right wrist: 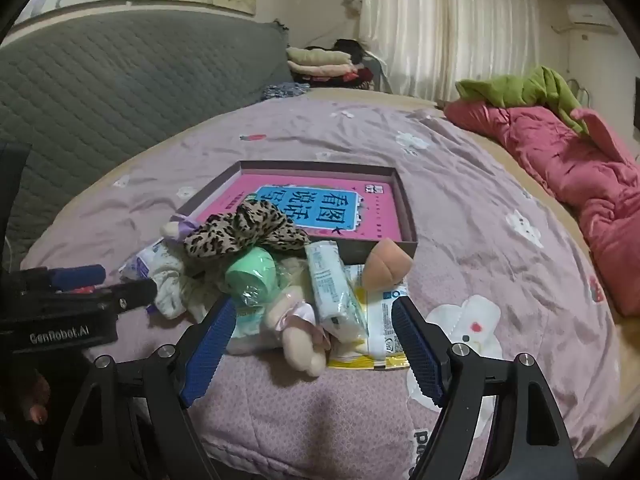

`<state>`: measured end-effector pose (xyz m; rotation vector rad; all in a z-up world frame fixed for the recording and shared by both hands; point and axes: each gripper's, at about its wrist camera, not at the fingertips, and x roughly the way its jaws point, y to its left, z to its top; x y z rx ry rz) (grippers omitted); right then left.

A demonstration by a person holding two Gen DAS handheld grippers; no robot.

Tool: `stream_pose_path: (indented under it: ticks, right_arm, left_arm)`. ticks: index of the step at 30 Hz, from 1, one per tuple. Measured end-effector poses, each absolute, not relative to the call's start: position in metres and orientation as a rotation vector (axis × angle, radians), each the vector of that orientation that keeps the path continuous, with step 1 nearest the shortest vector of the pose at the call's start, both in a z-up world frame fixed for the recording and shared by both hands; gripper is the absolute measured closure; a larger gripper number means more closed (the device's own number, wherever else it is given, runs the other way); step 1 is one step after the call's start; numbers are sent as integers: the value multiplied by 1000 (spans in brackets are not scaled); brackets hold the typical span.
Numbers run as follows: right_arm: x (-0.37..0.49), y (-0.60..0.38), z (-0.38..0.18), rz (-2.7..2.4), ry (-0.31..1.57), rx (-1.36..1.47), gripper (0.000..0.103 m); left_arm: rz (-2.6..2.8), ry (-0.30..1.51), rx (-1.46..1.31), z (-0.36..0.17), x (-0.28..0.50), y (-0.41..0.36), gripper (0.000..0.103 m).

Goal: Organize soft objects

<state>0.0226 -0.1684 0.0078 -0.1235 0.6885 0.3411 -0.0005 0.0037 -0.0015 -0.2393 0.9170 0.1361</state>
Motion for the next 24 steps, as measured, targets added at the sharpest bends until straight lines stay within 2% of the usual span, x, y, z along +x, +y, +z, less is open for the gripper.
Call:
stream_pose_path:
  ticks: [3, 7, 24]
  right_arm:
    - [22, -169, 7, 333, 697, -84, 22]
    - [21, -167, 9, 364, 694, -97, 22]
    - [22, -167, 8, 377, 703, -107, 22]
  left_arm:
    - [158, 955, -200, -5, 10, -3, 23]
    - [122, 919, -200, -5, 1, -21, 23]
    - [79, 904, -198, -1, -5, -9, 23]
